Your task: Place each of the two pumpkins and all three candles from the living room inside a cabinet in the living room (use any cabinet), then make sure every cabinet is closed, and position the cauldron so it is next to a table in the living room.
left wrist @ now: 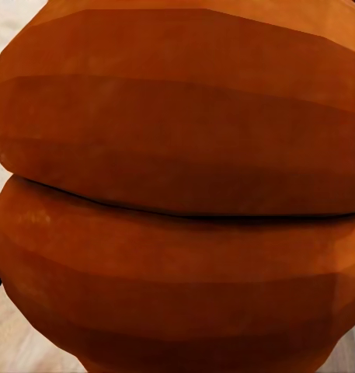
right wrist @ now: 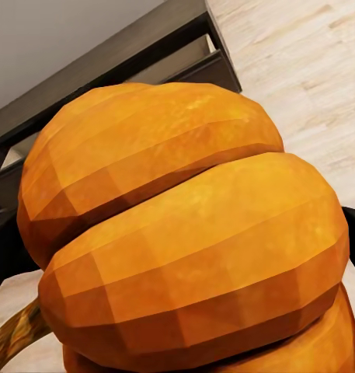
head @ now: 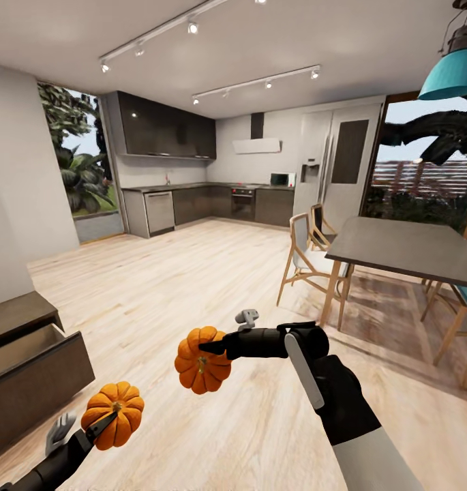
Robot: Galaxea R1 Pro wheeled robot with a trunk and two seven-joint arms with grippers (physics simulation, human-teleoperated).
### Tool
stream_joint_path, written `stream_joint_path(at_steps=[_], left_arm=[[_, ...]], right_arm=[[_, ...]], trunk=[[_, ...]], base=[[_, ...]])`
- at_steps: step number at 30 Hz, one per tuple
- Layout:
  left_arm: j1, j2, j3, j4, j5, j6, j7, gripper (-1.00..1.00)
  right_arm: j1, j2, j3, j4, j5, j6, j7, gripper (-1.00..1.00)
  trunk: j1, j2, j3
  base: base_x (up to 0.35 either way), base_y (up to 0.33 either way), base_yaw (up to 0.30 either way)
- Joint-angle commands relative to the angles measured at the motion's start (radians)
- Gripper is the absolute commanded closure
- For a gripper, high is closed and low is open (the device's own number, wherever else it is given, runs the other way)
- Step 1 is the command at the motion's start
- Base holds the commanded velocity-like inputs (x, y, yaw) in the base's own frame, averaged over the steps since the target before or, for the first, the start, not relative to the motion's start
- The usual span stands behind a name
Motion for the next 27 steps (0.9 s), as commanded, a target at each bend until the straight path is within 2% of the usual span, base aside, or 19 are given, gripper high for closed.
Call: stream_joint_path(at_steps=[1, 9, 12, 19, 27], left_arm=[[-0.001, 0.000, 0.001, 0.000, 0.004, 0.006, -0.001, 1.00], [-0.001, -0.004, 0.001, 0.000, 0.004, 0.006, -0.001, 1.00], [-0.001, -0.007, 0.001, 0.000, 0.003, 0.006, -0.001, 1.00], [-0.001, -0.010, 0.001, 0.000, 0.003, 0.006, -0.001, 1.00], [-0.001, -0.010, 0.001, 0.000, 0.004, 0.006, -0.001, 1.00]], right_arm=[[-0.001, 0.000, -0.001, -0.001, 0.000, 0.005, 0.002, 1.00], [-0.001, 0.000, -0.001, 0.002, 0.003, 0.005, 0.001, 1.00], [-0.001, 0.001, 0.000, 0.002, 0.011, 0.005, 0.001, 1.00], [-0.001, 0.002, 0.001, 0.003, 0.061, 0.005, 0.001, 1.00], [-0.001, 0.002, 0.002, 0.003, 0.070, 0.005, 0.001, 1.00]], trunk=[[0.000, -0.001, -0.003], [0.000, -0.001, -0.014], [0.000, -0.001, -0.018], [0.000, -0.001, -0.024], [0.000, -0.001, -0.031]], base=[[0.000, 0.000, 0.113], [0.000, 0.000, 0.116], [0.000, 0.000, 0.154], [0.000, 0.000, 0.197], [0.000, 0.000, 0.208]])
